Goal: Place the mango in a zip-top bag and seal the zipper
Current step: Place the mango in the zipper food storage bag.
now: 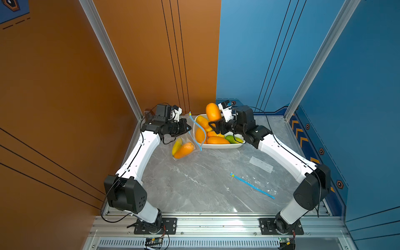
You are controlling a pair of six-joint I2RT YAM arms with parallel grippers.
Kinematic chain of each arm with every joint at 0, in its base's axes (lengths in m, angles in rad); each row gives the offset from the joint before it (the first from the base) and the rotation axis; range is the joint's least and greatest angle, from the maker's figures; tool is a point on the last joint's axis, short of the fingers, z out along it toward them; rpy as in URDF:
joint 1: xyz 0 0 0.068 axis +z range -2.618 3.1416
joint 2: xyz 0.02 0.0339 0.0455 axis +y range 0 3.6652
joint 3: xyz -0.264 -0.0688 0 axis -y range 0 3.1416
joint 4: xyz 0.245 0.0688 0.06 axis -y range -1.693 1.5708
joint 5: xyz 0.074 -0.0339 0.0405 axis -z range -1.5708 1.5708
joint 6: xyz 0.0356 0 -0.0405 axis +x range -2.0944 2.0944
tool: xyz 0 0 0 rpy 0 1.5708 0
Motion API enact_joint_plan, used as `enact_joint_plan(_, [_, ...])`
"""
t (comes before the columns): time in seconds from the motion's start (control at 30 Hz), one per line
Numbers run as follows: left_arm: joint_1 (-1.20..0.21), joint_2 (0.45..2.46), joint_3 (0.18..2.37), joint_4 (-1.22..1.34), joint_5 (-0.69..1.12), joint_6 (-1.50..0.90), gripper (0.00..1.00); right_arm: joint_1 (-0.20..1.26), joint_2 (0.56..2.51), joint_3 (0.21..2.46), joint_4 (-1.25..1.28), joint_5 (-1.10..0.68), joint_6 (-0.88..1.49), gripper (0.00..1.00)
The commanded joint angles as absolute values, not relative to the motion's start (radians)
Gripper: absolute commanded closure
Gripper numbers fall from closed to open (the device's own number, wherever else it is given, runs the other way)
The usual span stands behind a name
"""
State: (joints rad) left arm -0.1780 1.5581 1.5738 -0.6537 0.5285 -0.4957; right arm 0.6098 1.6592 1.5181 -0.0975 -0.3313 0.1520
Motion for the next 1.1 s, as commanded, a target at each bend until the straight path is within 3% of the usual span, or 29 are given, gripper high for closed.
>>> enact_joint_plan(0.0, [-0.188, 1.543, 1.616, -0.655, 0.61, -0.527, 1.0, 0.645, 1.702, 1.473, 0.196, -0.425, 0.209, 0.53])
enact_joint_plan(0.37, [-0.196, 1.493, 1.635, -0.649, 0.689, -0.559, 1.0, 0.687, 1.851, 1.499, 0.37, -0.448, 0.273, 0.53])
enact_joint_plan(0.8, [-0.104, 1.459, 1.582, -0.599, 0.754, -0.63, 1.0, 0.69, 1.912, 1.407, 0.425, -0.541, 0.194, 0.3])
enact_joint_plan(0.93, [-0.079, 1.442, 1.558, -0.583, 0.751, -0.638, 1.0, 0.682, 1.926, 1.46, 0.279, -0.571, 0.118, 0.24])
enact_joint_plan(1.07, [-0.069, 1.45, 1.547, -0.583, 0.777, -0.63, 1.0, 0.695, 1.956, 1.608, -0.051, -0.562, -0.063, 0.23])
